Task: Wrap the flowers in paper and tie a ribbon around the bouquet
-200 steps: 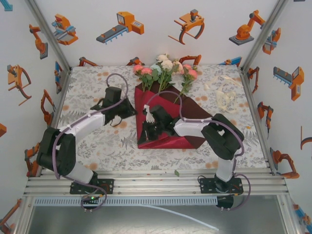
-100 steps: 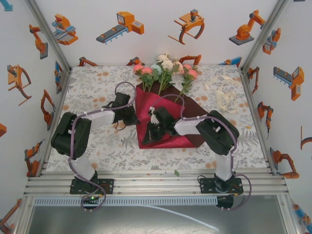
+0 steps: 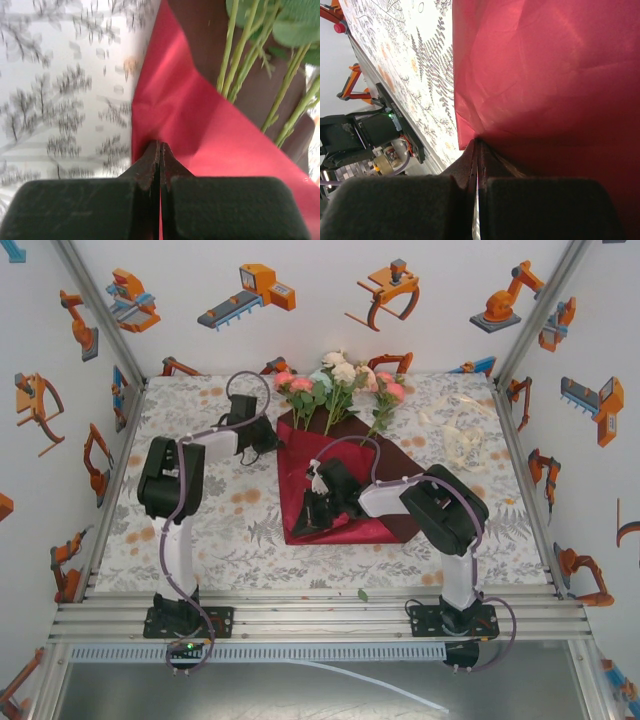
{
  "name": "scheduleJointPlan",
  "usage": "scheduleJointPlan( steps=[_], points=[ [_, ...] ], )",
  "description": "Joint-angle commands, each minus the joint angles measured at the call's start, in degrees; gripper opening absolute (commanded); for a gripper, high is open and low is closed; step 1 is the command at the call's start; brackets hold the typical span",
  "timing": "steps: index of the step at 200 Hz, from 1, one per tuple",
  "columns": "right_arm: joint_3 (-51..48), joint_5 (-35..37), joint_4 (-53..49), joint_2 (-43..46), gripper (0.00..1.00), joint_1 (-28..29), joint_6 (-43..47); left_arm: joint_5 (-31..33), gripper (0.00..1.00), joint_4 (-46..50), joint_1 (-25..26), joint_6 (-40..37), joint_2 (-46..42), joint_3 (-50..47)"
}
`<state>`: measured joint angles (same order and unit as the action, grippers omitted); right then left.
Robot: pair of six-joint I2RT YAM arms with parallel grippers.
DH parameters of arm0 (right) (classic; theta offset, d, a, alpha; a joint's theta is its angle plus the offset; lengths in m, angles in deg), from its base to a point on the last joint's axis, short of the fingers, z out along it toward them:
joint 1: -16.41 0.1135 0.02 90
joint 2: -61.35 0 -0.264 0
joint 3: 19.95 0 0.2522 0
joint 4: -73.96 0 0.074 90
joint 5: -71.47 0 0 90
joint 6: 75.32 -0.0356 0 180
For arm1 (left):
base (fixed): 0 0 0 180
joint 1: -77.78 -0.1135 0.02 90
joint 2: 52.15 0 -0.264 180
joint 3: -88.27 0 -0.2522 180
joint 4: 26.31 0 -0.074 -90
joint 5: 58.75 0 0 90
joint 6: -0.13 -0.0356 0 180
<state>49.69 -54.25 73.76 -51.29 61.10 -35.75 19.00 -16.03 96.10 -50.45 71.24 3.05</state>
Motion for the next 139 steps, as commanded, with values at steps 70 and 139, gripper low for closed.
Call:
scheduleJointPlan(
  steps=[70,139],
  points=[
    [-1.5,0.3,-1.2,-0.4,0.0,-0.1,0.1,-2.5,0.03,11.0,-9.6,-2.2,8.9,29.2],
    [-0.4,9.1,-13.2,17.1,0.27,-3.1,7.4,3.8,0.16,2.3,0.9,-11.6,-37.5,-17.8]
  ],
)
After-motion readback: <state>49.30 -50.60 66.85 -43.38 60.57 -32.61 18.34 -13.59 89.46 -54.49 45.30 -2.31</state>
